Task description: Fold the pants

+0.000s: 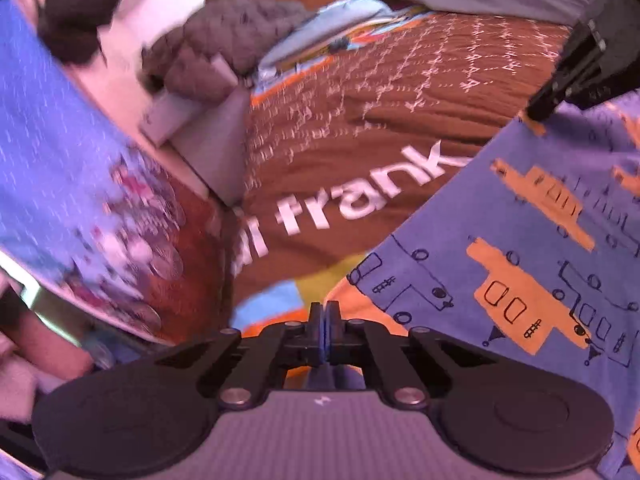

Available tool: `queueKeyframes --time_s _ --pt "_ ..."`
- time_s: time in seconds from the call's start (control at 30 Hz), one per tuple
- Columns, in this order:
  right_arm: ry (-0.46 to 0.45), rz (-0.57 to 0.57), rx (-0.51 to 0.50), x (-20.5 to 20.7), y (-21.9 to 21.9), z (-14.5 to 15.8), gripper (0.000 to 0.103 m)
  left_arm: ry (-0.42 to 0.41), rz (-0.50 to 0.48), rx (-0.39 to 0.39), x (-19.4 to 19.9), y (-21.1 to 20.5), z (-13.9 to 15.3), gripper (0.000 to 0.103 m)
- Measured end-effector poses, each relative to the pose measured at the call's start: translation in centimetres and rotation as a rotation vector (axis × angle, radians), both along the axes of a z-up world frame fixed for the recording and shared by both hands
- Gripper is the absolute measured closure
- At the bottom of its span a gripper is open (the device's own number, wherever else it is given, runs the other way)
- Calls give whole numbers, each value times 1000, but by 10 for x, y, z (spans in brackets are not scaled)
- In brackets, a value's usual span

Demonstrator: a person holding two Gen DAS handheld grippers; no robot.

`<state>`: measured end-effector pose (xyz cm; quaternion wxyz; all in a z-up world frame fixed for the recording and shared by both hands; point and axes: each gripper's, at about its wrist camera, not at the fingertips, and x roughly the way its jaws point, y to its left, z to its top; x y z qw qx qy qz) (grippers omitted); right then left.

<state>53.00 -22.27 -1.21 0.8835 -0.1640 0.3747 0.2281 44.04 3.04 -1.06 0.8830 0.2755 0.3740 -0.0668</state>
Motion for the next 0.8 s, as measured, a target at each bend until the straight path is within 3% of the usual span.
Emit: queueKeyframes --time_s 0.07,0.1,0.13,0.17,0.2,0.27,0.33,0.4,0.47,0.53,0.63,0.7,0.8 --pt "20 -17 -27 7 8 -13 100 55 22 -55 8 12 -5 79" --pt "24 -22 -48 7 11 -20 93 48 50 -42 9 16 -5 73" --pt "27 -26 -54 6 11 -24 87 21 58 -22 7 21 -3 58" --pt "26 -32 -46 5 9 -24 69 -10 54 -4 4 26 2 40" --pt "19 -40 -31 4 6 -22 51 -36 38 6 1 31 8 33" --pt "-8 -33 -3 2 1 -14 34 -75 15 -2 -7 44 20 21" --pt "-25 -4 13 -3 -2 -6 24 -74 2 -57 -10 59 31 19" --pt "-14 26 23 -1 2 -4 19 -22 -6 -134 -11 76 37 22" --pt "1 54 13 1 11 -8 17 66 -21 -201 -13 89 32 42" --pt "24 81 -19 2 22 -21 14 159 -62 -265 -15 99 24 47" --pt "67 107 -53 2 32 -41 15 213 -100 -315 -21 105 17 53" --pt "92 122 -44 2 32 -51 24 233 -114 -348 -22 108 18 63" --pt "105 125 -13 4 31 -52 29 274 -155 -424 -26 111 26 63"
